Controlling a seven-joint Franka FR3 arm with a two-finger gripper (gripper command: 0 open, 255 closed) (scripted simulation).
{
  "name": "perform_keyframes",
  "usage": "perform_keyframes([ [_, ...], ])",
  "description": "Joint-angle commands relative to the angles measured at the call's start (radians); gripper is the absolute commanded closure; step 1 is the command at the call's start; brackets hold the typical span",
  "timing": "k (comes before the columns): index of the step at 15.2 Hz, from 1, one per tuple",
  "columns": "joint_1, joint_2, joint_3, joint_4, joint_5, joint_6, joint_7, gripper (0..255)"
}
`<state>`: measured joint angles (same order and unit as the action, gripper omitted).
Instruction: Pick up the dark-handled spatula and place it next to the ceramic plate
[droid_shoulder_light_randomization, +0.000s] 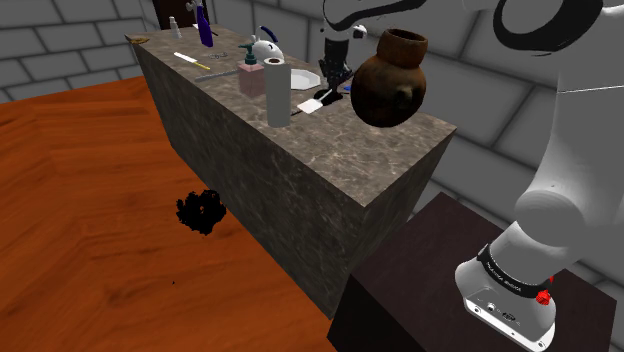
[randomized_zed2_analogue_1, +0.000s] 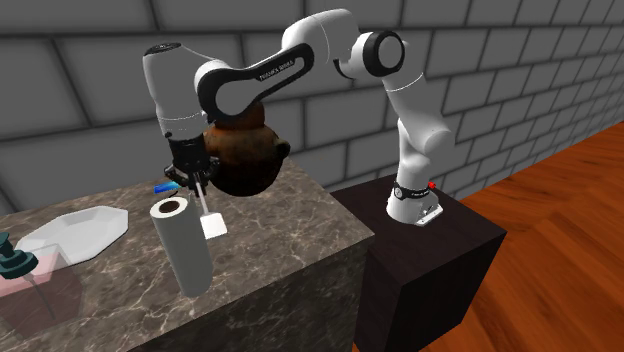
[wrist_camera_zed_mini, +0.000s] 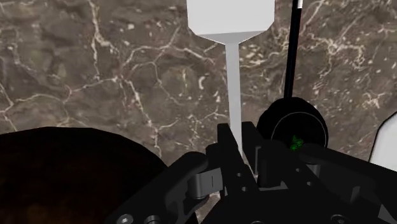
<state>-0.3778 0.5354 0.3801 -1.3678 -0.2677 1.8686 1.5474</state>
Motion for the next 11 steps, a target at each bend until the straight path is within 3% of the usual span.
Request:
perform_keyframes([
  [1,0.011,0.052,-0.008,0.069,-0.012,-0.017,-0.006,255],
  [11,0.006,0.083,-0.018,-0.018,-0.029,0.098,0.012,255],
])
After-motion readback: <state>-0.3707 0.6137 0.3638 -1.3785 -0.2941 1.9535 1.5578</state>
